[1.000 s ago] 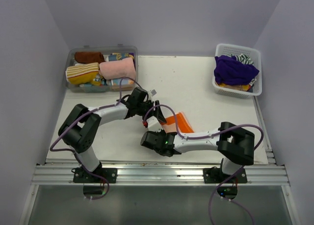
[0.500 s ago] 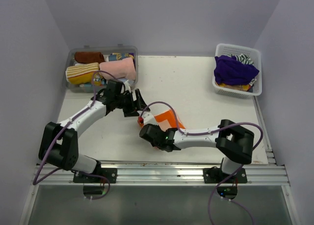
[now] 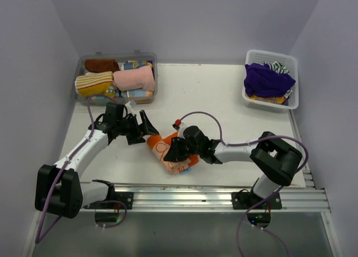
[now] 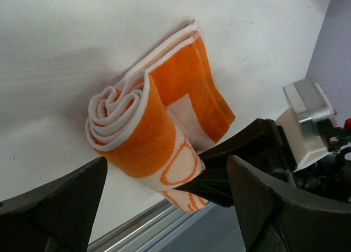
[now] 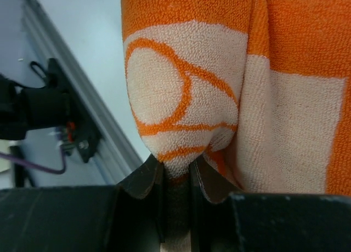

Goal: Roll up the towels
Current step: Roll the towel

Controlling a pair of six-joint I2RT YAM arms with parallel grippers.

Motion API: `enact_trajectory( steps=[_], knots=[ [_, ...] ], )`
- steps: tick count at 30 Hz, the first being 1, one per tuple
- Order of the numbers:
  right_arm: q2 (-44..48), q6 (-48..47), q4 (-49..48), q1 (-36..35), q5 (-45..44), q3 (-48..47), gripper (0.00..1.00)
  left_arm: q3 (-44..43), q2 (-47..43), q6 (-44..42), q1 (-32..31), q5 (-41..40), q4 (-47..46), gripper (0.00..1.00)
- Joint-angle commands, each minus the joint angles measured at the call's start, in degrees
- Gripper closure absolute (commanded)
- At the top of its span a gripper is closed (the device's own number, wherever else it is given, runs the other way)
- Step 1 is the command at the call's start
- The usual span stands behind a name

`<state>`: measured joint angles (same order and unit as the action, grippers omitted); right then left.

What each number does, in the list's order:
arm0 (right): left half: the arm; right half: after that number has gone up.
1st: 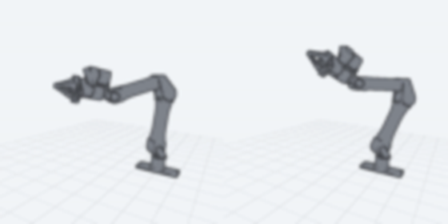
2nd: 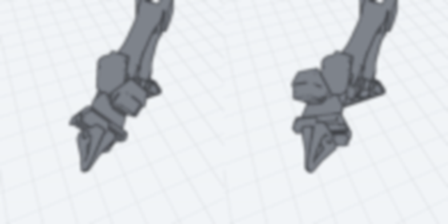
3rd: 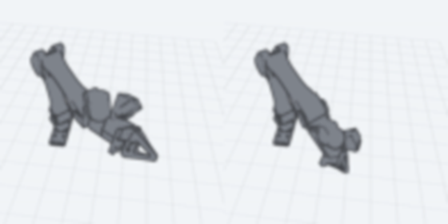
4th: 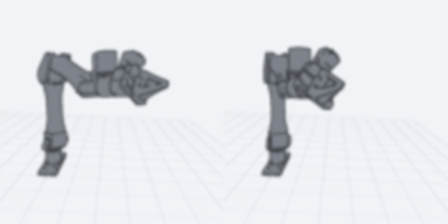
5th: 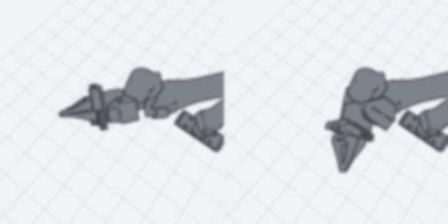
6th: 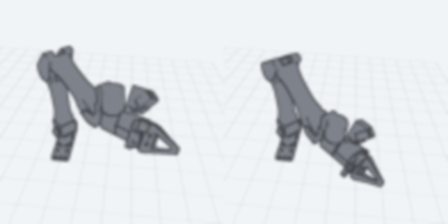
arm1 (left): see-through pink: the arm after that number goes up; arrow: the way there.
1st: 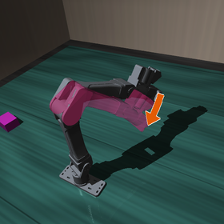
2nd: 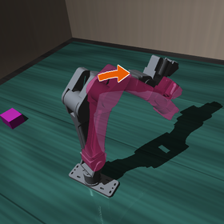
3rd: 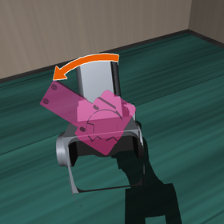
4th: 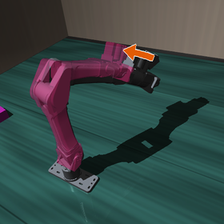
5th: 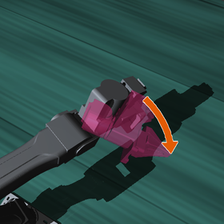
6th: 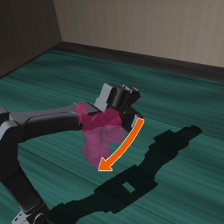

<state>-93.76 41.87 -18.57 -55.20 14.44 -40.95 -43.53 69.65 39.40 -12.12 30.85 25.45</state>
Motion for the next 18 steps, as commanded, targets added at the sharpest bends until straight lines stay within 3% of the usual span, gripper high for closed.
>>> enact_trajectory(
  steps=[1, 4, 9, 18],
  knots=[
    [-2.0, 8.6, -7.9, 1.7, 12.1, 2.6, 1.00, 4.3, -1.7, 0.6, -0.3, 1.7, -1.7, 0.05],
    [-3.7, 11.1, -10.6, 3.3, 14.7, 4.2, 1.00, 6.6, -1.1, 1.5, -0.9, 2.5, -4.2, 0.02],
    [-6.1, 14.6, -16.3, 5.8, 17.2, 7.4, 1.00, 10.1, 1.6, 3.2, -1.1, 2.6, -8.7, 0.05],
    [-7.8, 14.6, -15.9, 6.2, 17.0, 6.9, 1.00, 11.5, 6.1, 8.8, -5.7, 0.7, -16.8, 0.25]
  ],
)
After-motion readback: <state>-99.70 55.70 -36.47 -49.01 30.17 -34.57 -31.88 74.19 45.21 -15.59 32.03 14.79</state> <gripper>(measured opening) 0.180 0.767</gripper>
